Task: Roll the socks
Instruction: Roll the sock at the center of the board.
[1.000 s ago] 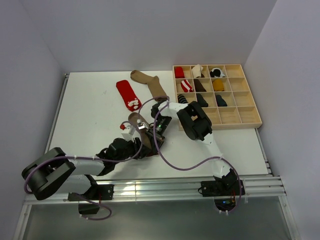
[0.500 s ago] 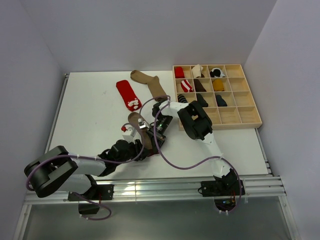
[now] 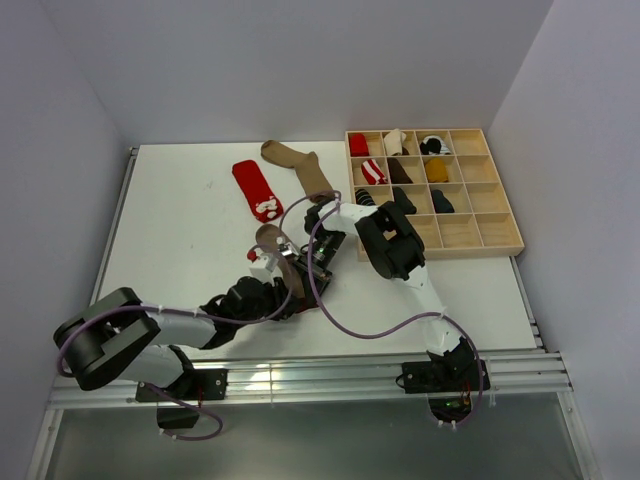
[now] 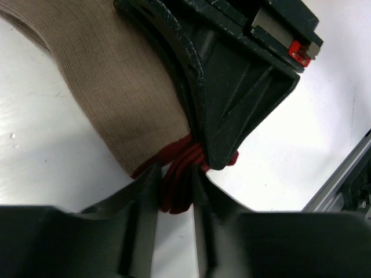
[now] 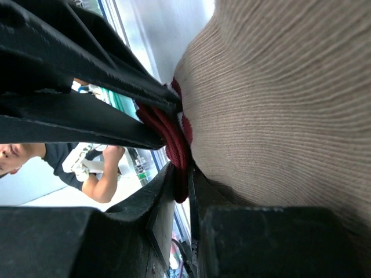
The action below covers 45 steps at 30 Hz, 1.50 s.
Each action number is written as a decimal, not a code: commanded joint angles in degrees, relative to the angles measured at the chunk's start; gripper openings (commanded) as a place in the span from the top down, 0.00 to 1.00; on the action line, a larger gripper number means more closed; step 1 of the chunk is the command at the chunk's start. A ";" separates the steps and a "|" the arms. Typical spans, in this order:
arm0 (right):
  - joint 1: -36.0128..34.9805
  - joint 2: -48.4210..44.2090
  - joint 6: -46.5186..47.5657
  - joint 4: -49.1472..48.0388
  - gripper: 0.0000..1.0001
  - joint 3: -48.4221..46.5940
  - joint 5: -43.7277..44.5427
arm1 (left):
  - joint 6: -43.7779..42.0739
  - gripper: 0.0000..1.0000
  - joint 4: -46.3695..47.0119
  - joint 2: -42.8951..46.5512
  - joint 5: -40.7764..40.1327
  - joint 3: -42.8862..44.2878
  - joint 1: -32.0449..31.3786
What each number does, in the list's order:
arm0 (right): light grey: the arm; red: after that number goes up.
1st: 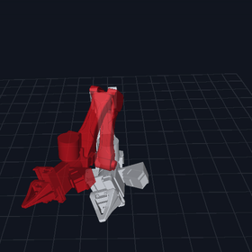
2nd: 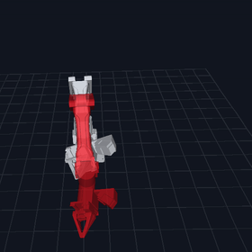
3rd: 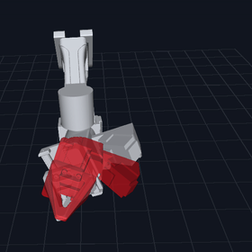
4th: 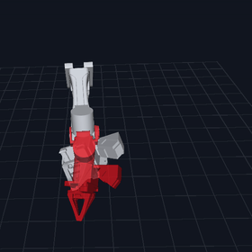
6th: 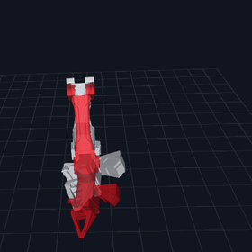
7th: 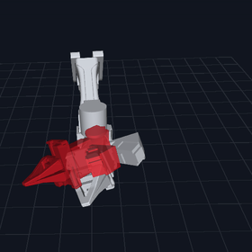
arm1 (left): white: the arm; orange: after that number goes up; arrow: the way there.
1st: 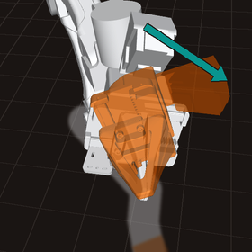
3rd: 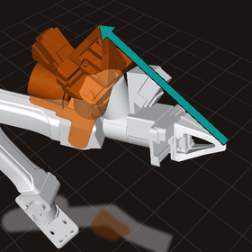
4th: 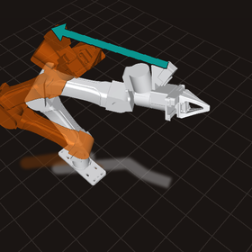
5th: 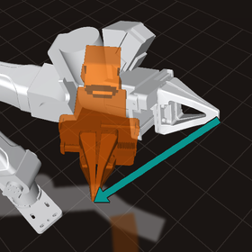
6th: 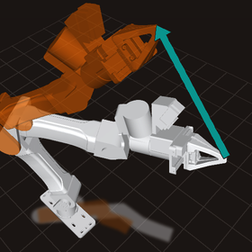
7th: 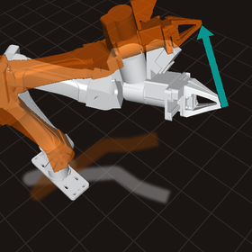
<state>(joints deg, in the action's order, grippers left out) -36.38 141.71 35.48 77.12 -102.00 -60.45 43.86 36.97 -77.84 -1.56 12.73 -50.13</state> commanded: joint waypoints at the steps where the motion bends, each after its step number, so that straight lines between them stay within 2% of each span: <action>1: 0.61 -0.12 -0.68 0.66 0.82 -0.93 0.42 | -0.62 0.71 -1.11 -2.40 1.04 2.30 -0.50; 6: 0.61 -0.91 -1.29 -0.56 0.81 -0.05 0.85 | 1.84 0.88 -2.25 -5.82 2.79 3.35 -0.50; 7: 0.61 -1.43 -1.38 -0.83 0.81 0.22 1.03 | 2.80 0.94 -3.82 -6.00 2.79 3.70 -0.50; 9: 0.70 -2.57 -2.35 -2.93 0.80 1.61 1.90 | 3.95 1.00 -7.07 -6.70 2.79 5.27 -0.50; 14: 1.22 -12.32 -8.66 -12.86 0.64 8.37 6.38 | 8.87 1.00 -18.32 -6.97 4.72 8.10 0.47; 18: 1.93 -22.32 -12.36 -21.99 0.56 13.12 10.78 | 11.42 1.00 -23.86 -6.53 8.24 8.80 2.66; 25: 4.56 -33.41 -14.57 -31.40 0.55 20.16 16.05 | 13.36 1.00 -33.97 -7.06 14.73 12.58 7.23; 28: 5.09 -40.53 -12.47 -38.60 0.57 27.09 21.41 | 14.93 1.00 -36.79 -7.67 18.96 14.16 10.30; 32: 4.39 -50.90 -6.58 -48.89 0.58 41.04 26.86 | 17.31 1.00 -38.91 -9.42 24.49 15.65 12.42; 34: 2.03 -57.84 -2.55 -54.95 0.58 46.24 30.55 | 18.54 1.00 -38.82 -10.57 27.83 15.83 13.04; 35: 0.80 -60.38 -1.22 -57.41 0.58 51.84 31.95 | 18.81 1.00 -38.82 -11.79 28.45 16.09 13.30; 36: -2.52 -65.20 0.01 -62.05 0.57 54.51 35.28 | 18.98 1.00 -39.16 -12.50 29.68 16.36 13.39; 39: -8.86 -71.63 2.83 -69.27 0.55 62.52 41.96 | 20.12 1.00 -39.26 -14.79 31.61 16.89 13.83; 40: -12.71 -72.44 4.05 -70.34 0.54 63.75 43.64 | 20.48 1.00 -39.08 -15.14 31.97 17.06 13.92; 45: -21.53 -71.67 8.36 -75.96 0.55 68.15 51.03 | 21.10 1.00 -39.52 -16.99 32.85 18.38 14.18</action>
<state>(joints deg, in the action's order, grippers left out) -54.92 69.60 39.03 9.93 -35.40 -17.41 65.45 5.28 -92.23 32.73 31.68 -35.86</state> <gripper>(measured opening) 0.456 0.053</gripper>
